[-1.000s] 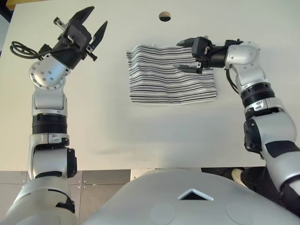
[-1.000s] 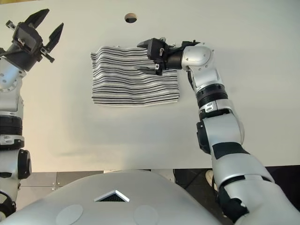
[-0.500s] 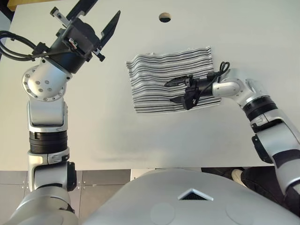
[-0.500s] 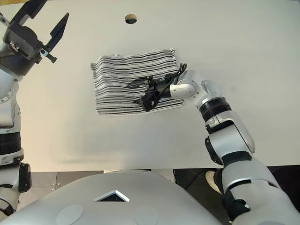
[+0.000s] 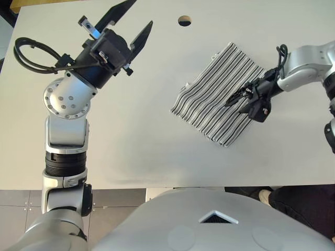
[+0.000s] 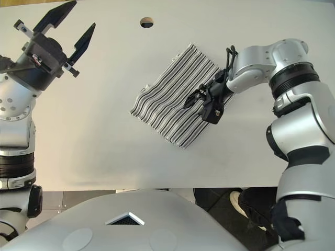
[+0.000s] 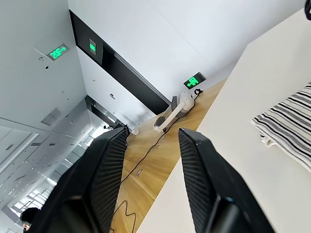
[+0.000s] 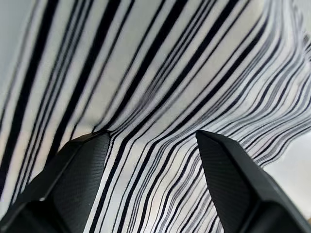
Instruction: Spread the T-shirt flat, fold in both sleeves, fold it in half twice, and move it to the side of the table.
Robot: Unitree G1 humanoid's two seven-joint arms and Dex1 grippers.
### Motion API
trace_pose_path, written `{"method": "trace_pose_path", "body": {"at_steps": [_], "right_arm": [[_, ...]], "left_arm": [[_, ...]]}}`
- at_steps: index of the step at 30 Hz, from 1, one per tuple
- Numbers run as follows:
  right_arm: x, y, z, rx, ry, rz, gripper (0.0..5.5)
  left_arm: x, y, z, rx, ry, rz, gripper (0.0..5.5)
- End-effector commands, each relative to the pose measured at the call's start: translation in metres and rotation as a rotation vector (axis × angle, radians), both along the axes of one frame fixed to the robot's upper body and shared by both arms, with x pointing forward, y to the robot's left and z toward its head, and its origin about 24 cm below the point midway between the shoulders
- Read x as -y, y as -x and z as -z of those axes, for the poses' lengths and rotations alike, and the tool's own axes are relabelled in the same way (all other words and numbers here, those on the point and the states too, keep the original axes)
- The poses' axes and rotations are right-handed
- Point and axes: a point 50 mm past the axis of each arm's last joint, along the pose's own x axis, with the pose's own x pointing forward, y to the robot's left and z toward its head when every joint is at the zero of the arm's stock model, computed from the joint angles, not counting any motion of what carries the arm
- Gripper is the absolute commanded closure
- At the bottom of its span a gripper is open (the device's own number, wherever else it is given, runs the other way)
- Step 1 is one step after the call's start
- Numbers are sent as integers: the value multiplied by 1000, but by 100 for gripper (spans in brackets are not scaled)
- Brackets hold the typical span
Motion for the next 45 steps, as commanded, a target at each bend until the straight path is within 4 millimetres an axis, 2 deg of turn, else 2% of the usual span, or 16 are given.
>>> {"method": "trace_pose_path", "body": {"at_steps": [1, 5, 8, 12, 18, 23, 29, 34, 39, 42, 45], "right_arm": [[-5, -20, -22, -14, -72, 186, 220], [-29, -57, -72, -134, -253, 503, 220], [-34, -67, -80, -199, -368, 638, 220], [-34, -70, -56, -118, -415, 741, 220], [-31, -60, -8, 48, -356, 747, 220], [-32, -68, 0, 199, -406, 808, 220], [-45, -60, 22, 330, -396, 672, 220], [-51, -48, 43, 325, -342, 576, 220], [-75, -30, 58, 232, -369, 468, 220], [-96, -22, 61, 178, -437, 428, 220], [-125, -5, 63, 83, -548, 364, 220]], "left_arm": [[0, -5, -3, 9, -4, -4, 355], [-2, -4, -3, 13, 0, -16, 355], [0, -6, -6, 18, 0, -3, 355], [-2, -4, -8, 26, 0, -3, 355], [-2, 3, -11, 41, 0, 8, 355], [-1, 6, -12, 45, -9, 18, 355], [4, 9, -11, 46, -15, 49, 355], [6, 10, -14, 54, -17, 66, 355], [5, 13, -15, 61, -17, 59, 355], [7, 12, -15, 63, -18, 63, 355], [8, 10, -16, 66, -19, 74, 355]]}}
